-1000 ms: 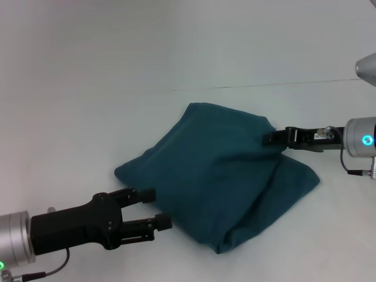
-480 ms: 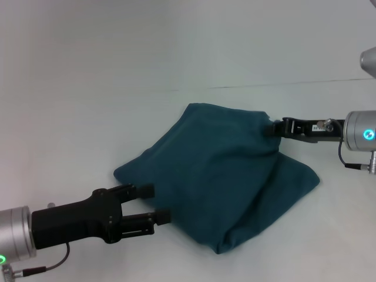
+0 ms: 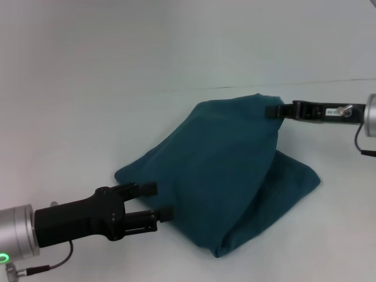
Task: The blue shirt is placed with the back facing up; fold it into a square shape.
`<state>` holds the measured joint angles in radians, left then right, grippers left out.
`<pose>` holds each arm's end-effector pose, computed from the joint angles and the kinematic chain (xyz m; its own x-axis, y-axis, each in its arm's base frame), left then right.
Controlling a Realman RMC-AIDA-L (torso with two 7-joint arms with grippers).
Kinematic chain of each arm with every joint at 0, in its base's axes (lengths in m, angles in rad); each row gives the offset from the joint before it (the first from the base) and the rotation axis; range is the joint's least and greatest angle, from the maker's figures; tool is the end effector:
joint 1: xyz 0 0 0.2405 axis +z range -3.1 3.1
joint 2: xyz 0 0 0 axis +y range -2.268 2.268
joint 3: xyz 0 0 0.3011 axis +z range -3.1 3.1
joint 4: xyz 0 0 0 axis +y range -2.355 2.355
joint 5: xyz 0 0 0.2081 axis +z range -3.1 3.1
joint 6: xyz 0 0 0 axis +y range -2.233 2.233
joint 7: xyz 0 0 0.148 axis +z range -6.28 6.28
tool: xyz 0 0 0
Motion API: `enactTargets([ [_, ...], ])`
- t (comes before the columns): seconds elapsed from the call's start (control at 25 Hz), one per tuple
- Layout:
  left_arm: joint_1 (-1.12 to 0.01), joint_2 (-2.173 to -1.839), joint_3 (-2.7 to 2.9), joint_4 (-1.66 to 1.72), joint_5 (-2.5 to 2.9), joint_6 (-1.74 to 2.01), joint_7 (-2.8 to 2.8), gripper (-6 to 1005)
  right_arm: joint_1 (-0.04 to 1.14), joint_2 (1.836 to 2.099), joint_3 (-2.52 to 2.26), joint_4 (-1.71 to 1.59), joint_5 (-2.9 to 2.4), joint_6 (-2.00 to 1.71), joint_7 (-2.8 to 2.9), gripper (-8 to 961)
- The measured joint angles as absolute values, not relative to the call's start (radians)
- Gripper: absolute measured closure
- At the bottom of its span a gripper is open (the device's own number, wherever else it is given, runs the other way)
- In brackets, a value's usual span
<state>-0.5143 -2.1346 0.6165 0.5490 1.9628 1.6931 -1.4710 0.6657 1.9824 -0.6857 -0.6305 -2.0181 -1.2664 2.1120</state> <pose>-0.2763 0.3174 -0.0537 0.5941 0.4993 0.6306 0.5545 -0.8222 0.1286 0.2891 0.4324 0.0208 0.3702 -0.7164 -0.5914 -0.9050 -0.4218 -0.0556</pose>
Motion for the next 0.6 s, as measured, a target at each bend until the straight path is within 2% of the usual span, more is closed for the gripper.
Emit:
enactTargets([
  [0.6, -0.503, -2.142, 0.607, 0.538, 1.945, 1.693, -1.486, 125, 0.595, 1.956, -0.666, -0.738, -1.964, -1.456, 2.093, 903],
])
